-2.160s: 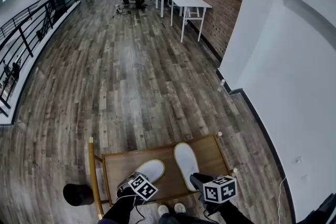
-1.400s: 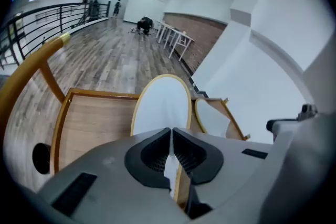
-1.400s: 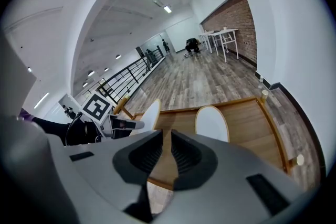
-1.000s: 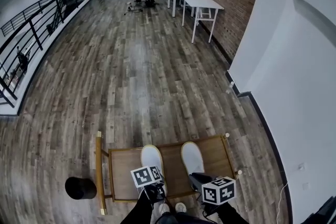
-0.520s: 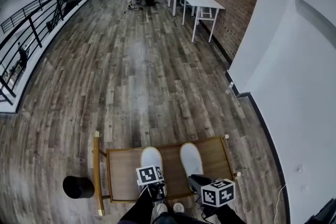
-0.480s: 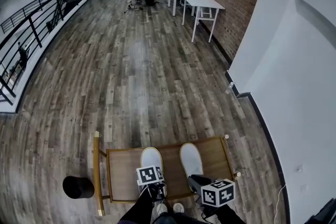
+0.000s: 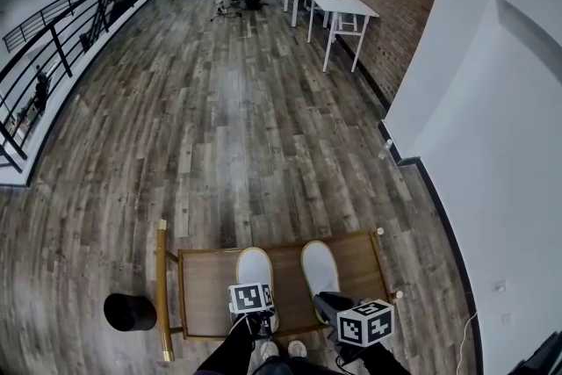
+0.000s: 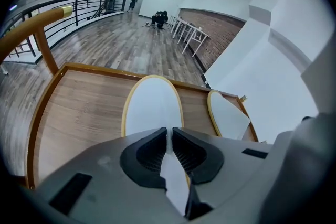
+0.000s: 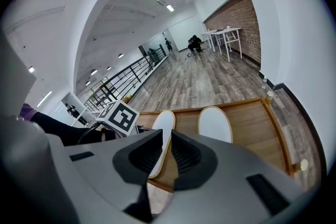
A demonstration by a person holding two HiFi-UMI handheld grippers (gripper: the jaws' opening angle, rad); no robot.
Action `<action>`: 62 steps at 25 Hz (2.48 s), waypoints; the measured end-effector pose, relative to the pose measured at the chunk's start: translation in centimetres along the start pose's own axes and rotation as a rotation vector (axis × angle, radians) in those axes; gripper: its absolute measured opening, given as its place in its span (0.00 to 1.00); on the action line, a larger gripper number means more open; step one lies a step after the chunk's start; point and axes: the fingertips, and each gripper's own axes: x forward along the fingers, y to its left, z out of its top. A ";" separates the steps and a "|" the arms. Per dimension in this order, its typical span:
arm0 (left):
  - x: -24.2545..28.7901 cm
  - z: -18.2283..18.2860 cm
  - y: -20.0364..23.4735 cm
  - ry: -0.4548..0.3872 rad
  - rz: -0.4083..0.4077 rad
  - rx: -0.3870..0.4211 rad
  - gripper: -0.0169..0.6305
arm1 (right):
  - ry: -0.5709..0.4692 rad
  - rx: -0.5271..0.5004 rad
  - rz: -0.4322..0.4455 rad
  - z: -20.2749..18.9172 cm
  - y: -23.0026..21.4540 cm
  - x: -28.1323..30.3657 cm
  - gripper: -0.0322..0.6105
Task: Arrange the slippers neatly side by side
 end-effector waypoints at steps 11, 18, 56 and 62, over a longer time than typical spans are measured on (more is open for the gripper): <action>-1.3 -0.5 -0.7 -0.006 -0.013 0.085 0.11 | -0.004 0.058 -0.014 0.2 -1.4 0.4 0.13; -5.4 0.0 -1.5 -0.126 0.004 0.103 0.11 | 0.029 0.066 -0.148 1.8 -8.5 0.8 0.13; -13.6 -3.0 -0.8 -0.302 0.017 -0.048 0.03 | 0.555 0.184 0.023 -2.4 -6.5 13.3 0.07; -14.0 -3.2 0.6 -0.306 0.027 -0.064 0.03 | 0.561 0.206 0.007 -3.0 -6.0 14.6 0.07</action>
